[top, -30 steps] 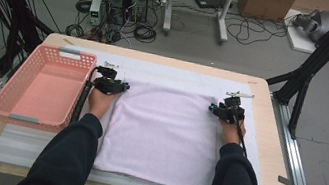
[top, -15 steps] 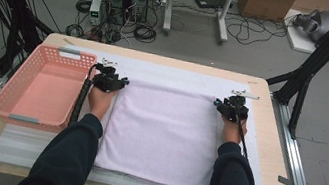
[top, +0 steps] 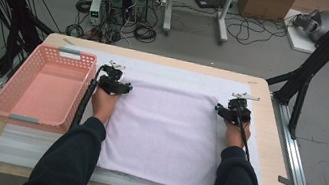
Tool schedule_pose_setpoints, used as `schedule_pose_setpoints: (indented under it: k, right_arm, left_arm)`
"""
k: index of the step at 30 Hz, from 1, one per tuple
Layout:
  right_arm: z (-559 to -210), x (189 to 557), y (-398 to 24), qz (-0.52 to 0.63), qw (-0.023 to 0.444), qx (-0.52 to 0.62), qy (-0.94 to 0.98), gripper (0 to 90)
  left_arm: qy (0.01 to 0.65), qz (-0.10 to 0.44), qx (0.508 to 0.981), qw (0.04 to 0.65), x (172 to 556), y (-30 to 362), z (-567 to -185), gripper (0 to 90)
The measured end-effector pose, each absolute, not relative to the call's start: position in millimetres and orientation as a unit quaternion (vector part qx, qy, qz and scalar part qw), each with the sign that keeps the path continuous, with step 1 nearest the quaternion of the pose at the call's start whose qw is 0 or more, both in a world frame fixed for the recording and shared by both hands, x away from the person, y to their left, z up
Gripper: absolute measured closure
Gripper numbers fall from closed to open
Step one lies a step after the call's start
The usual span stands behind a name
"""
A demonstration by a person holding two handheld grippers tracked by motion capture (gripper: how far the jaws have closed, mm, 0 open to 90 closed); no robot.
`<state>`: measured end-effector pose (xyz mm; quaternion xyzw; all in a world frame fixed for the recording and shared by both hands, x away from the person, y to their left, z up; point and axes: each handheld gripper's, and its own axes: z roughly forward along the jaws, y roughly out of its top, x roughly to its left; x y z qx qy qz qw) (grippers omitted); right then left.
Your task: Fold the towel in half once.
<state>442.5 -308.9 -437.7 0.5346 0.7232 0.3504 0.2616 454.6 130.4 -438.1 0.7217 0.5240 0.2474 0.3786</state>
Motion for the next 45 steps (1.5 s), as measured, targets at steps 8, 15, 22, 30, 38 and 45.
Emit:
schedule_pose_setpoints:
  k: [8, 15, 22, 30, 38, 45]
  right_arm:
    - [-428.2, 400.9, -311.2, 0.372, 0.217, 0.490, 0.758, 46.7]
    - [-439.9, 385.5, -309.8, 0.314, 0.209, 0.485, 0.789, 46.8]
    - [-419.9, 354.8, -328.1, 0.371, 0.217, 0.490, 0.759, 44.7]
    - [-426.1, 303.8, -335.7, 0.390, 0.252, 0.461, 0.756, 40.8]
    - [-423.0, 299.4, -340.4, 0.418, 0.256, 0.449, 0.747, 31.6]
    - [-423.0, 304.0, -341.8, 0.425, 0.265, 0.456, 0.735, 20.3]
  left_arm:
    - [0.465, 0.229, 0.731, 0.443, 414.2, 123.7, -425.9, 36.9]
    - [0.441, 0.203, 0.726, 0.487, 384.3, 126.0, -416.2, 30.0]
    - [0.402, 0.191, 0.725, 0.525, 351.8, 137.3, -413.5, 17.3]
    - [0.397, 0.186, 0.719, 0.539, 334.6, 144.5, -416.6, 18.0]
    - [0.360, 0.196, 0.739, 0.534, 332.2, 140.3, -421.0, 17.3]
    - [0.368, 0.176, 0.735, 0.542, 331.9, 145.7, -419.8, 18.6]
